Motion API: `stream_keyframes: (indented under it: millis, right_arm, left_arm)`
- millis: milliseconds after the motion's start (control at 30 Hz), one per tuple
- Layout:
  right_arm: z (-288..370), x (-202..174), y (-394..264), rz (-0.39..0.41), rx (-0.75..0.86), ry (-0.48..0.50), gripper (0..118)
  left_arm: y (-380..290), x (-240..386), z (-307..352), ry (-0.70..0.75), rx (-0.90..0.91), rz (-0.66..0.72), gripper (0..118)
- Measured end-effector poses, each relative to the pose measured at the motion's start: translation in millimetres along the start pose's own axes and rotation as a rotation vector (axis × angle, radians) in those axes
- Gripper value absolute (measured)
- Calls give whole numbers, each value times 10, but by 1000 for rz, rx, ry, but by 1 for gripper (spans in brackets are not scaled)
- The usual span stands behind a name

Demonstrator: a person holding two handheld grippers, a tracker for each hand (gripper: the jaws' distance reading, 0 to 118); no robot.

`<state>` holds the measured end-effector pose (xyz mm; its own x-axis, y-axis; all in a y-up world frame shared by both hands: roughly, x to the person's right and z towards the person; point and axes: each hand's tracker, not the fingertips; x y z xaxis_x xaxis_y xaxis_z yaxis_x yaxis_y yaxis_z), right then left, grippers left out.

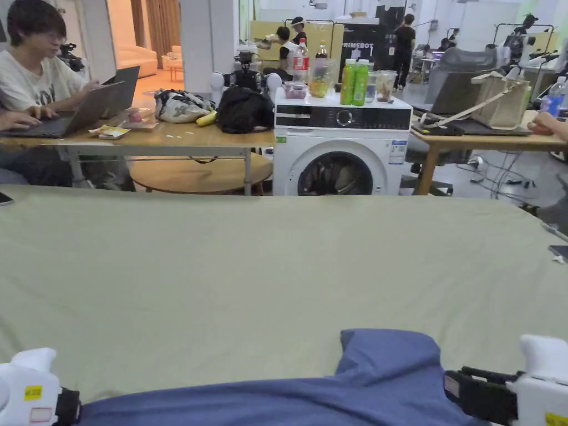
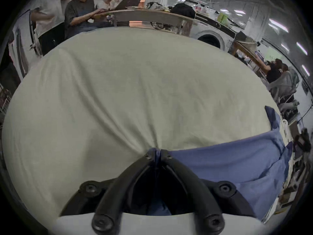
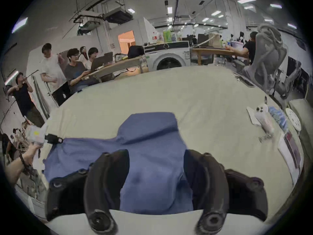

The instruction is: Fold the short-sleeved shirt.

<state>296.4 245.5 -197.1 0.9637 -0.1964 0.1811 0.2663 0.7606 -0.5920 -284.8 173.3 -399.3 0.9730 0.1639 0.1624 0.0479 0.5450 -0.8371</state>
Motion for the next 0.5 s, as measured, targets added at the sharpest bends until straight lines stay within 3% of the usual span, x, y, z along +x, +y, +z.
stream_keyframes:
  millis: [100,167,200,233,267,333,367,433,500]
  right_arm:
    - [-518,206,306,-61,-138,-61,64]
    - [-881,302,373,-106,-244,-50,46]
    - [-1019,313,362,-112,-276,-62,46]
    - [-1145,295,325,-84,-330,-82,45]
    - [-1225,257,289,-46,-369,-98,36]
    - [-1328,100,202,114,-429,-167,12]
    - [-1280,19,206,165,-388,-166,0]
    - [-1271,-31,234,107,-403,-170,0]
    - [-1264,-15,242,117,-419,-163,0]
  left_arm:
    - [2,58,16,12,-7,-15,0]
    - [-1,93,47,20,-18,-31,0]
    - [2,103,49,23,-21,-33,0]
    - [-2,98,60,23,-23,-31,0]
    - [-1,63,45,21,-24,-29,0]
    - [-20,50,57,13,-23,-25,0]
    - [-31,47,60,10,-22,-24,0]
    - [-27,28,53,5,-17,-22,0]
    - [-49,49,71,10,-11,-23,0]
